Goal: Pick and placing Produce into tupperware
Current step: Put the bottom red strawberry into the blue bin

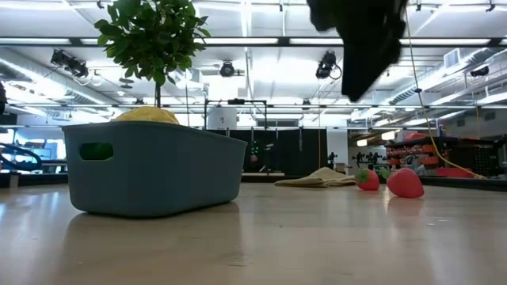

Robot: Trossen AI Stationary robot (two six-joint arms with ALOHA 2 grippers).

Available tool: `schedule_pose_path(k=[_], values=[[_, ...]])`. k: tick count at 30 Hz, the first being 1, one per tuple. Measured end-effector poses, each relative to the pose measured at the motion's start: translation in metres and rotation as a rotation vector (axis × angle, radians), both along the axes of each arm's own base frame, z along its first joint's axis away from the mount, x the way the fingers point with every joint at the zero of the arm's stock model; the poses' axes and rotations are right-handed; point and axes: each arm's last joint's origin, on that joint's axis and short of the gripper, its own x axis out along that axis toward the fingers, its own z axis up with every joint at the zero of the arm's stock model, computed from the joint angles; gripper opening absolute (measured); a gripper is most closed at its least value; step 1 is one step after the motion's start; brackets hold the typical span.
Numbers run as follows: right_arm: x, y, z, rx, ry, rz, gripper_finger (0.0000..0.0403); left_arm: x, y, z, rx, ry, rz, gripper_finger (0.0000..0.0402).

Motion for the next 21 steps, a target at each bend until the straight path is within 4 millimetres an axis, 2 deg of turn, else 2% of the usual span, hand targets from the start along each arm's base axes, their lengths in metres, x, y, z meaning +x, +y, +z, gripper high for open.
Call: schedule_pose_path(k=[6, 10, 15, 21], values=[[-0.016, -0.007, -0.044, 0.038, 0.064, -0.270, 0.0229, 0.000, 0.000, -0.001, -0.030, -0.008, 0.018, 0.0145], [-0.028, -0.016, -0.064, 0.039, 0.100, -0.429, 0.0229, -0.001, 0.000, -0.001, -0.030, -0.003, 0.018, 0.0149], [-0.032, -0.017, -0.075, 0.072, 0.085, -0.504, 0.0229, -0.001, 0.000, -0.002, -0.025, 0.012, 0.015, 0.0153], [-0.032, -0.017, -0.076, 0.074, 0.081, -0.508, 0.0229, -0.001, 0.000, -0.002, -0.023, 0.019, 0.013, 0.0144]])
